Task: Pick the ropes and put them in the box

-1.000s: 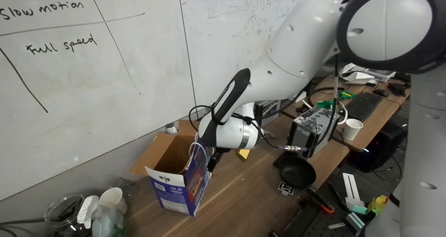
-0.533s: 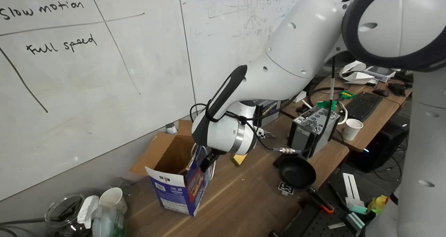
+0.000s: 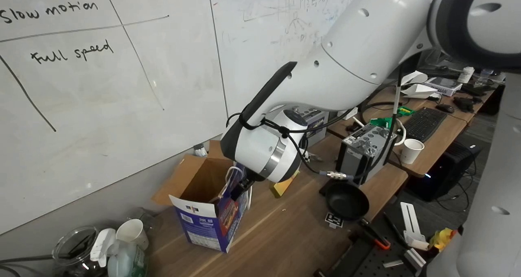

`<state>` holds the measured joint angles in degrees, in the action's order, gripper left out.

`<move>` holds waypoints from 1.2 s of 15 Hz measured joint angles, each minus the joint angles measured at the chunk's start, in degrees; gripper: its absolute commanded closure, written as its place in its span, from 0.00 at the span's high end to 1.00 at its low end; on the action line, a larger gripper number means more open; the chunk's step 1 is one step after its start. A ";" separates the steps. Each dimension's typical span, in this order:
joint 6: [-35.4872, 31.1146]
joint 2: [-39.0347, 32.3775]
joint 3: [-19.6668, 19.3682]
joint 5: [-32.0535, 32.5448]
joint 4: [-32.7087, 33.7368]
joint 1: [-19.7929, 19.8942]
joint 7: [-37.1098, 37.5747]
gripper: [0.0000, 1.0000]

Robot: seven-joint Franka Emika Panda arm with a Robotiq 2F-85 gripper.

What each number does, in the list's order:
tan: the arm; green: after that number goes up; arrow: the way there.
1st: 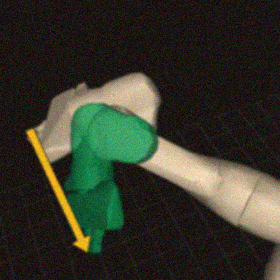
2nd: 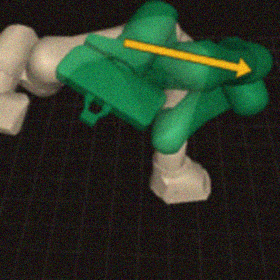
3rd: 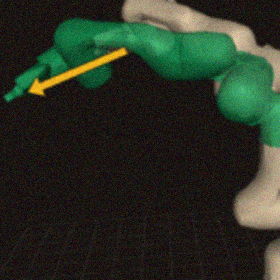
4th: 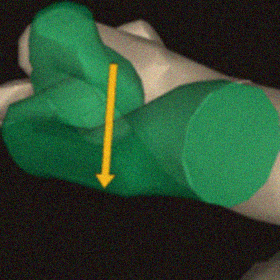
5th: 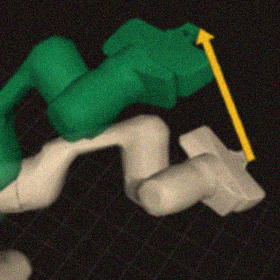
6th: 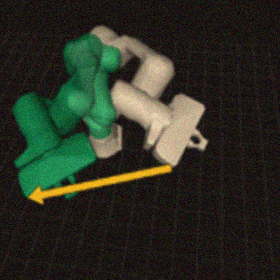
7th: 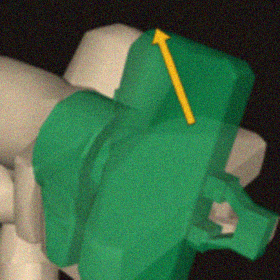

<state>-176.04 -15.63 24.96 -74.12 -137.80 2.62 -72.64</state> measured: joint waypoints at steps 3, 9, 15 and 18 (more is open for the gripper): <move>0.00 0.69 0.04 -1.84 -1.24 0.36 -2.16 1.00; -0.12 0.81 0.04 -5.69 -1.61 0.52 -6.70 1.00; -0.67 0.73 0.04 -9.81 -0.05 0.52 -11.70 1.00; -0.71 0.42 0.01 -11.02 0.55 0.54 -13.30 1.00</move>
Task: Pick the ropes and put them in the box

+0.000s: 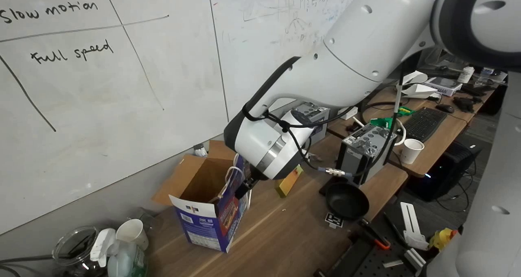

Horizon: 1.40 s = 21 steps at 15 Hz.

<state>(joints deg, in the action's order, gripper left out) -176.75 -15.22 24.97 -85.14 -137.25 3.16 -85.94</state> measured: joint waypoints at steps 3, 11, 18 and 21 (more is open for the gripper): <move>0.00 -0.58 -0.07 -0.47 0.59 0.02 -1.08 1.00; -0.10 -1.84 -0.24 -2.65 1.83 0.03 -4.02 0.58; -0.20 -2.20 -0.26 -4.35 2.18 0.04 -6.26 0.06; -0.26 -2.30 -0.29 -4.39 2.18 0.04 -6.54 0.01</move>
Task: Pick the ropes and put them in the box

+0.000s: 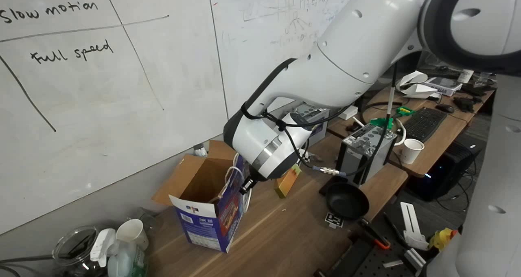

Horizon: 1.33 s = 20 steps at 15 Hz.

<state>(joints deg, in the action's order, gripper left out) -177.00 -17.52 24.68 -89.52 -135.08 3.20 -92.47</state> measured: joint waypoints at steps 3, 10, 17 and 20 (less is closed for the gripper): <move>-0.07 -0.22 -0.03 0.00 0.00 0.00 -0.08 0.06; -7.37 -0.08 -0.71 7.58 -2.97 -0.63 6.45 0.03; -13.96 2.05 -11.88 24.20 -11.34 -10.94 22.84 0.03; -15.79 1.88 -20.27 23.92 -12.24 -18.99 23.67 0.02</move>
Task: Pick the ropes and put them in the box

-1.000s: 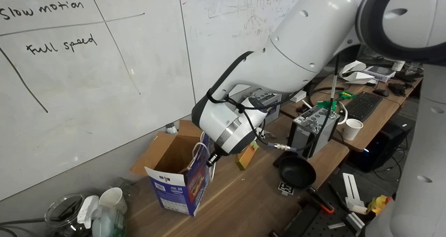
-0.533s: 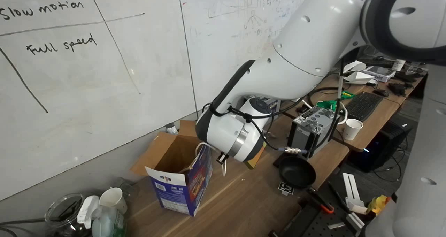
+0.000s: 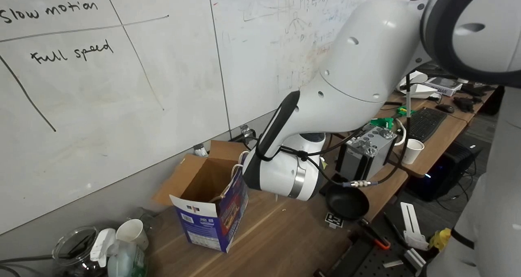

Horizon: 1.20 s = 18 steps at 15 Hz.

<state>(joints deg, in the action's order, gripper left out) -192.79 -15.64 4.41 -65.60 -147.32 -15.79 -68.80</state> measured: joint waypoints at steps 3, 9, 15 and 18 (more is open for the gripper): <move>-1.39 -0.06 -6.48 -3.19 0.66 -7.27 -0.92 0.02; -1.49 -0.45 -14.91 -10.55 3.45 -16.52 -3.73 0.01; -5.58 -3.15 -19.05 -17.87 7.58 -22.95 -8.52 0.01; -9.67 -4.33 -18.98 -24.81 11.11 -24.86 -13.73 0.01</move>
<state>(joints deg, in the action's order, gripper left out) -202.46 -19.96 -14.57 -90.41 -136.20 -40.65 -82.54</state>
